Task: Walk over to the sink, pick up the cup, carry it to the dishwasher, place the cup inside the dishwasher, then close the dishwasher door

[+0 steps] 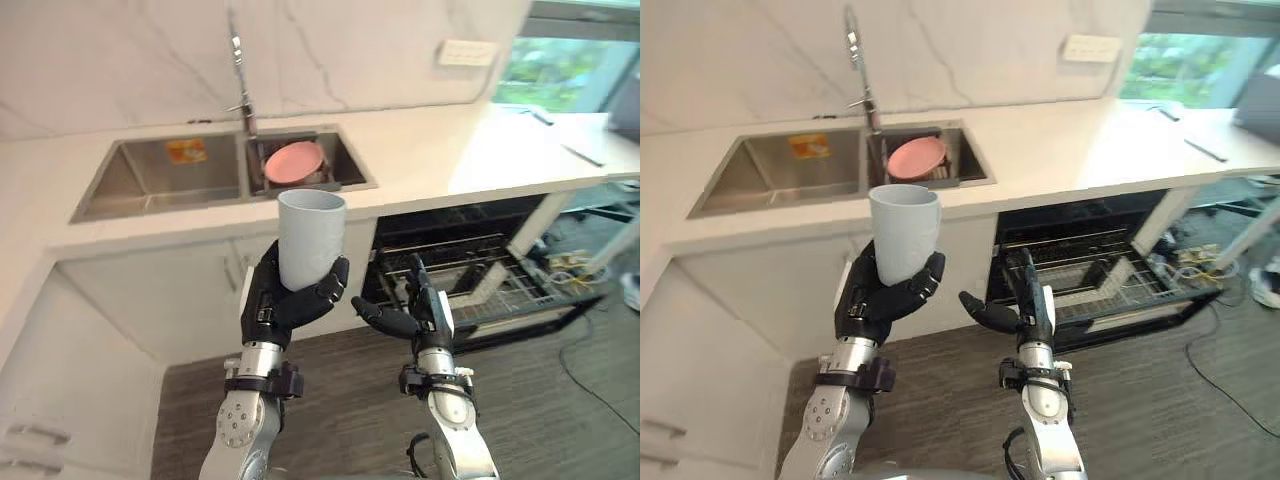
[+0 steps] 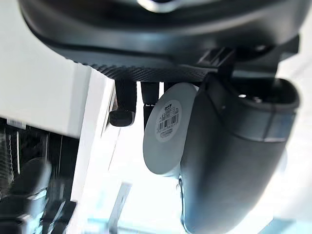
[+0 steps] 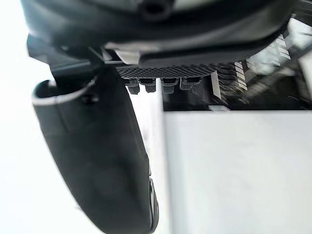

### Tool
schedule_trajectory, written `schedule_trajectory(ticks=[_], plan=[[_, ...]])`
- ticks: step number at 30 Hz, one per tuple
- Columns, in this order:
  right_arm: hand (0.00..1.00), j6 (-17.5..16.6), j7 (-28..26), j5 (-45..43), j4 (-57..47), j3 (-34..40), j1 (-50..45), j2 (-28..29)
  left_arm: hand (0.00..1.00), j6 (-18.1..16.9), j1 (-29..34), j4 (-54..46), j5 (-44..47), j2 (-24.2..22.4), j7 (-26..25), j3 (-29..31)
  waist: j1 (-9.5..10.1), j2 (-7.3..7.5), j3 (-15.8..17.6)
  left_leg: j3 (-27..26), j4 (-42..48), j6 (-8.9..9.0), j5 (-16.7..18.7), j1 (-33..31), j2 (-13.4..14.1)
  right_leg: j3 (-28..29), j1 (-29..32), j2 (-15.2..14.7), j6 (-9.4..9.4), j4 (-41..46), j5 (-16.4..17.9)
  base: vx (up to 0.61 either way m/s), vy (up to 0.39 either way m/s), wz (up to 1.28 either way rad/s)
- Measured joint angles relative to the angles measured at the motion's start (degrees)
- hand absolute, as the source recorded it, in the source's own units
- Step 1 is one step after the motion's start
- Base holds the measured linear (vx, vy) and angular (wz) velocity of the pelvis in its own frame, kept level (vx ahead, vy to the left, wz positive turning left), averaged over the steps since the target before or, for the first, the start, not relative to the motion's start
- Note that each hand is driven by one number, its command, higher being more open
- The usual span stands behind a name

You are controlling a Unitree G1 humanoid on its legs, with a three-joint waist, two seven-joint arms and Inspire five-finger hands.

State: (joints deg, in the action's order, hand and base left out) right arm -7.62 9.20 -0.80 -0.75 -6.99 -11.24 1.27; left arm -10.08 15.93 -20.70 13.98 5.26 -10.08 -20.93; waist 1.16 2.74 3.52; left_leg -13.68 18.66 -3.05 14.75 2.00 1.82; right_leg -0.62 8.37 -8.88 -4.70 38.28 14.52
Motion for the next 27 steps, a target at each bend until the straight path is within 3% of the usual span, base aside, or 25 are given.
schedule_trajectory(ticks=[3, 5, 6, 9, 11, 13, 14, 15, 17, 18, 20, 22, 23, 24, 27], plan=[[1.0, -0.49, -0.41, -0.01, -0.03, -0.98, 0.75, 0.09, 0.0, -0.43, -0.21, 0.86, -0.74, 0.44, -0.07, 0.44, -1.2, 0.17, -0.24, -3.94, -0.54, 0.4, 0.84, 1.21, 2.7, -7.75, 3.78, 0.28, 1.32, -2.91, 1.4, 0.08, -0.05, -0.89], [1.0, -0.52, -0.41, -0.06, 0.02, -1.14, 1.83, -0.27, 0.0, -0.45, -0.87, 2.69, -1.7, 0.44, -0.45, 1.57, -2.21, 0.19, -0.21, -6.31, -0.13, 1.53, 1.46, 1.81, 4.17, -12.83, 5.3, 1.36, 3.09, -12.12, -1.41, 0.17, -0.143, -0.62], [1.0, -0.59, -0.37, -0.08, -0.05, -1.23, 2.15, -0.94, 0.0, -0.34, -1.82, 5.43, -2.21, -0.04, -0.8, 2.25, -3.14, -0.68, -0.27, -5.8, 0.25, 2.62, 2.16, 2.59, 4.98, -13.74, 3.48, 3.14, 5.35, -15.53, -7.4, 0.24, -0.128, -0.36], [1.0, -0.8, -0.36, -0.12, -0.88, -1.07, 2.23, -4.04, 0.0, -0.1, -2.5, 7.7, -2.9, -0.9, -1.12, 2.58, -3.54, -4.22, -0.07, -2.52, -1.59, 3.28, 1.73, 4.16, 7.4, -12.3, 1.05, 7.68, 6.76, -20.39, -8.77, 0.24, -0.13, -0.43], [1.0, -0.8, -0.27, -0.3, -1.04, 0.02, 1.61, -4.82, 0.0, -0.09, -3.38, 7.7, -3.26, -1.45, -1.06, 2.38, -3.88, -4.79, 0.24, -1.34, 0.26, 4.08, 1.18, 4.53, 8.77, -12.3, -1.36, 9.33, 7.25, -22.85, -8.72, 0.23, -0.148, -0.19], [1.0, -0.78, -0.14, -0.99, -2.65, 0.24, 0.65, -4.77, 0.0, -0.11, -3.9, 7.63, -3.97, -2.21, -1.02, 2.38, -3.8, -5.16, 0.61, 0.78, 8.65, 4.91, 0.47, 3.24, 10.44, -11.82, -5.61, 10.78, 7.62, -25.94, -8.86, 0.19, -0.096, -0.14], [1.0, -0.81, -0.29, -2.42, -7.6, -0.35, -1.02, -4.7, 0.0, -0.15, -3.87, 6.97, -3.96, -2.86, -1.07, 2.46, -3.43, -6.05, 1.28, 2.37, 20.07, 5.26, -2.35, -0.29, 12.19, -10.84, -9.32, 11.71, 8.03, -28.42, -9.03, 0.14, -0.038, -0.27], [1.0, -1.03, -0.33, -2.5, -9.38, -0.78, -1.31, -4.7, 0.0, -0.31, -3.7, 6.73, -3.96, -3.12, -1.11, 2.58, -3.02, -5.72, 1.6, 2.72, 23.97, 5.76, -1.99, -1.86, 12.66, -10.09, -10.13, 11.79, 8.2, -29.33, -9.07, 0.19, 0.008, -0.55], [1.0, -2.72, -0.48, -2.58, -13.86, -1.25, -1.04, -4.34, 0.0, -0.34, -3.71, 5.45, -3.96, -3.64, -1.15, 2.34, -2.02, -6.13, 1.33, 4.26, 27.16, 5.76, 1.73, -6.9, 11.82, -7.93, -11.36, 11.66, 9.15, -30.74, -8.48, 0.16, 0.05, -0.52], [1.0, -4.14, -0.48, -2.78, -14.61, -1.22, -0.19, -4.15, 0.0, -0.58, -3.75, 4.61, -3.96, -3.71, -1.15, 2.39, -1.79, -5.83, 1.5, 6.28, 23.54, 5.45, 3.5, -9.06, 9.95, -6.94, -11.65, 11.24, 9.09, -31.19, -8.51, 0.13, 0.074, -0.46], [1.0, -4.5, -0.45, -4.32, -14.48, -1.1, 1.02, -4.11, 0.0, -0.85, -4.13, 4.63, -4.02, -3.73, -1.44, 2.4, -1.04, -5.52, 1.53, 10.24, 14.49, 5.17, 3.64, -10.51, 6.18, -5.17, -11.81, 10.36, 7.98, -31.2, -9.13, 0.15, 0.129, -0.52], [1.0, -4.49, -0.41, -4.67, -13.11, -0.89, 1.7, -4.16, 0.0, -0.84, -4.37, 4.65, -4.38, -3.58, -2.23, 2.4, -0.72, -5.74, 1.4, 14.66, 3.66, 5.59, 0.1, -10.55, 3.42, -3.4, -11.86, 9.94, 6.92, -31.24, -9.01, 0.14, 0.172, -0.49], [1.0, -4.42, -0.42, -4.69, -12.09, -0.83, 1.45, -4.27, 0.0, -0.86, -4.47, 4.65, -4.99, -3.57, -2.83, 2.4, -0.44, -6.54, 0.99, 15.57, -0.34, 5.63, -7.37, -9.26, 3.08, -2.11, -12.34, 10.36, 5.93, -31.23, -8.62, 0.16, 0.173, -0.45], [1.0, -3.86, -0.53, -4.87, -11.02, -1.13, 1.02, -3.64, 0.0, -0.87, -4.53, 4.64, -5.07, -2.83, -3.25, 2.45, -0.57, -4.7, 1.11, 14.51, -2.06, 5.11, -7.61, -7.66, 2.22, -1.52, -12.87, 9.29, 5.34, -31.36, -8.39, 0.15, 0.159, -0.37], [1.0, -3.85, -1.6, -6.96, -11.58, -1.23, -0.66, -2.25, 0.0, -0.92, -4.85, 4.62, -5.11, -1.44, -3.64, 2.36, -0.74, -1.97, -0.08, 12.82, -6.97, 3.76, -9.23, -5.26, -0.24, -0.53, -12.56, 6.54, 3.69, -31.5, -7.35, 0.15, 0.138, -0.12]])
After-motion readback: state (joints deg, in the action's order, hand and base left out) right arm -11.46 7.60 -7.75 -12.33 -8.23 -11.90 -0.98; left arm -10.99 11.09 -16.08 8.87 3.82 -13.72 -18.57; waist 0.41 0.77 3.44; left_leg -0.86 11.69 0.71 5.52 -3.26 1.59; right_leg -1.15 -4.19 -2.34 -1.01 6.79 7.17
